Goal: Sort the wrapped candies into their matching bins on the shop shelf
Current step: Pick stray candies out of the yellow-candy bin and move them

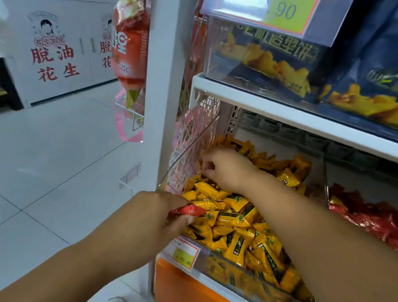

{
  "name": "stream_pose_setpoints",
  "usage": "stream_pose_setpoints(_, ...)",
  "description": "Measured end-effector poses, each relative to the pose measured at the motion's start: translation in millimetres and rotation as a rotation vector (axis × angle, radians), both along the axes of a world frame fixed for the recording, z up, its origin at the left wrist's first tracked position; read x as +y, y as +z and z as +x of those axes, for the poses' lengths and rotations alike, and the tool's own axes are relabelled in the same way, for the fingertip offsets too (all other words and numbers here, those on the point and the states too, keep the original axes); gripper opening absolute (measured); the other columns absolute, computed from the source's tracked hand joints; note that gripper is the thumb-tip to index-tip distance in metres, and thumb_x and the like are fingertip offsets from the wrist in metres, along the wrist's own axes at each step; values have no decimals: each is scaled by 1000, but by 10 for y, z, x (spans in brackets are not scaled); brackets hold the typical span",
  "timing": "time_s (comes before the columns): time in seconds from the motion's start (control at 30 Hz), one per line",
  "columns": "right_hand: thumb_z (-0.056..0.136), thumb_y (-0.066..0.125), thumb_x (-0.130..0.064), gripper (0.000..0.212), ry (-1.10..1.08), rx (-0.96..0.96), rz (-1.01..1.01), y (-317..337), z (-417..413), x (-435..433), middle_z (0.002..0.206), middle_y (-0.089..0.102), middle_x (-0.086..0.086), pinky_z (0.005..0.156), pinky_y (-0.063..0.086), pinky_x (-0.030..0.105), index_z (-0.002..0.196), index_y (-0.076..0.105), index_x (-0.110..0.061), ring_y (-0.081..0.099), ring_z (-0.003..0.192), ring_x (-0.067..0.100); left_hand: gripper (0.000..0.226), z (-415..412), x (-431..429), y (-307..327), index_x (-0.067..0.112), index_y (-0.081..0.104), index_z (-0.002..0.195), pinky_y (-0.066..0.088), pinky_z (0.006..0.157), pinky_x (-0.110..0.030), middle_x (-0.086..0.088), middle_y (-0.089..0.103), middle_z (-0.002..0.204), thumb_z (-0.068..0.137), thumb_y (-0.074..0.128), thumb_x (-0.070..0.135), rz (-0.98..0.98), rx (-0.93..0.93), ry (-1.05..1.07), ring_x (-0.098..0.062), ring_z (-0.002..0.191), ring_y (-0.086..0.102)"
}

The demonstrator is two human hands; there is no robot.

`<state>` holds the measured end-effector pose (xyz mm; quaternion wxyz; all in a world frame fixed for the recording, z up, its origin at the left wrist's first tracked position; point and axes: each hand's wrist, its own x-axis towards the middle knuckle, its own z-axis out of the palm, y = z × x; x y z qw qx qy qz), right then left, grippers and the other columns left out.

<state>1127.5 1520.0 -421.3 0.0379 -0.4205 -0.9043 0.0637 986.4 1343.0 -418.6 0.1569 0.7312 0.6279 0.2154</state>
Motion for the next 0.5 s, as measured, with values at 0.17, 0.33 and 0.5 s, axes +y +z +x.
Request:
stream_pose_setpoints(0.17,97,53,-25,8,-77,224,-39,375,446,-338,96,62,-3,72,45,29,96,58,-19,57,86,15,16,11,15,54,34,67,102,41,65,-12,11,64,92,96,53,38,30,-10,24,-1,79,56)
stream_pose_setpoints(0.33,94,57,-27,10,-196,486,-49,670,1063,-883,77,63,-11,60,43,22,84,59,-27,58,69,6,14,248,46,136,33,67,101,44,66,-24,8,64,81,96,54,36,84,-47,-63,-6,75,56)
stream_pose_setpoints(0.5,91,60,-11,13,-334,806,-33,648,1781,-1344,59,54,-8,47,32,11,81,58,-19,47,47,1,20,780,86,275,42,57,111,40,65,-4,24,57,81,91,60,39,151,-219,-123,7,78,56)
